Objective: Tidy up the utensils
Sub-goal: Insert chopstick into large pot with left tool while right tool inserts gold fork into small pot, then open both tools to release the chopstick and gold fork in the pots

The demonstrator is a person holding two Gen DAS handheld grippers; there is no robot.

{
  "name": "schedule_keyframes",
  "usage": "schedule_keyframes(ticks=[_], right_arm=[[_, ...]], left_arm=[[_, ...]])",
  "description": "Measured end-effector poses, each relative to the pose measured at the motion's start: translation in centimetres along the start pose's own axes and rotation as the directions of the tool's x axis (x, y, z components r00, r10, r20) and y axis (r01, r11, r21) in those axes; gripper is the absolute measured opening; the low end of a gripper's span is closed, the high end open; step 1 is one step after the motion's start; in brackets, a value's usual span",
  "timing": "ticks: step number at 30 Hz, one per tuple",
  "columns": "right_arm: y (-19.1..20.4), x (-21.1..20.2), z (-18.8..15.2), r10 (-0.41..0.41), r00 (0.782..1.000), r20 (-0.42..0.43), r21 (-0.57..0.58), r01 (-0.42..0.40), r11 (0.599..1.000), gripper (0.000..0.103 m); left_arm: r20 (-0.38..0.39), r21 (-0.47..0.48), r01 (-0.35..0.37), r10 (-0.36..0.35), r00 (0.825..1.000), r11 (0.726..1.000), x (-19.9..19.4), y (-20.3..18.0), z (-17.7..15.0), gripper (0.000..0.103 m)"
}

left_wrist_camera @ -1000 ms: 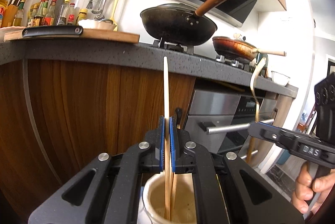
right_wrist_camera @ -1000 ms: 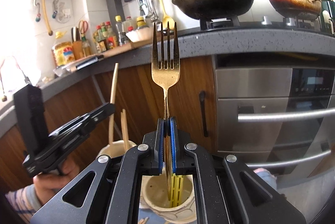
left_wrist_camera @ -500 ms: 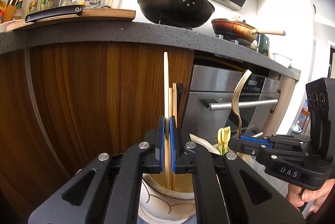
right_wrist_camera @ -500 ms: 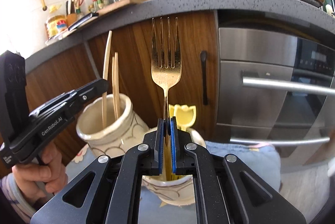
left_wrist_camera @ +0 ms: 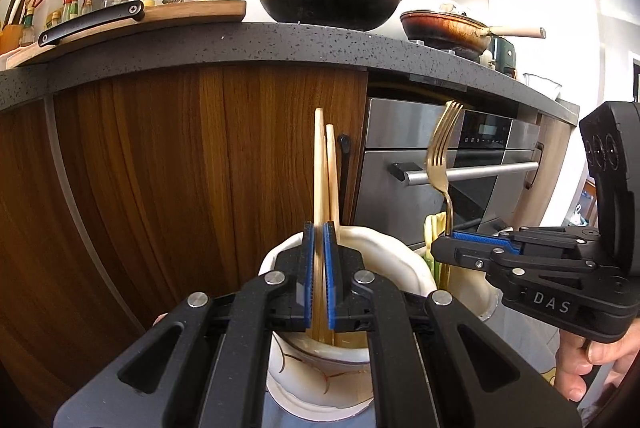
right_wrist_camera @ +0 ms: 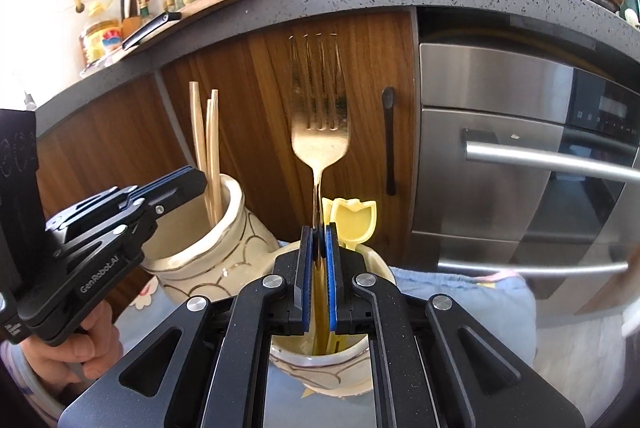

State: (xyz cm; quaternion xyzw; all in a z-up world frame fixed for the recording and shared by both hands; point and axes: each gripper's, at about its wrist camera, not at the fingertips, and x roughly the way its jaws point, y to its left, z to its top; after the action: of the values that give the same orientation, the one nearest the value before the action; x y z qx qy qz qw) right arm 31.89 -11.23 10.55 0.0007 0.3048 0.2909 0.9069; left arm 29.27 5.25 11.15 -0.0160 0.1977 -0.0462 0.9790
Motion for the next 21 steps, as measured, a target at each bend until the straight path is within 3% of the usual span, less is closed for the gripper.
schedule_keyframes(ticks=[9,17,19,21], right_arm=[[-0.1,-2.5,-0.2,0.005,1.0,0.031,0.0,-0.005,1.0,0.009],[-1.1,-6.1,-2.4,-0.011,0.999,0.051,0.018,0.01,1.0,0.019],[-1.5,-6.7,-3.2,-0.017,0.999,0.047,0.026,0.016,1.0,0.022],[-1.8,-7.1,-4.1,-0.02,0.999,0.043,0.038,0.018,0.999,0.026]], left_arm=[[0.029,-0.01,-0.002,0.002,1.0,1.0,-1.7,0.6,0.6,0.006],[0.029,-0.031,0.006,-0.005,1.0,0.999,-4.7,1.4,-1.2,0.008],[0.022,-0.045,-0.002,0.003,1.0,0.999,-5.4,1.6,-2.1,0.025],[0.016,-0.06,-0.011,0.012,1.0,0.998,-6.0,1.8,-3.1,0.034]])
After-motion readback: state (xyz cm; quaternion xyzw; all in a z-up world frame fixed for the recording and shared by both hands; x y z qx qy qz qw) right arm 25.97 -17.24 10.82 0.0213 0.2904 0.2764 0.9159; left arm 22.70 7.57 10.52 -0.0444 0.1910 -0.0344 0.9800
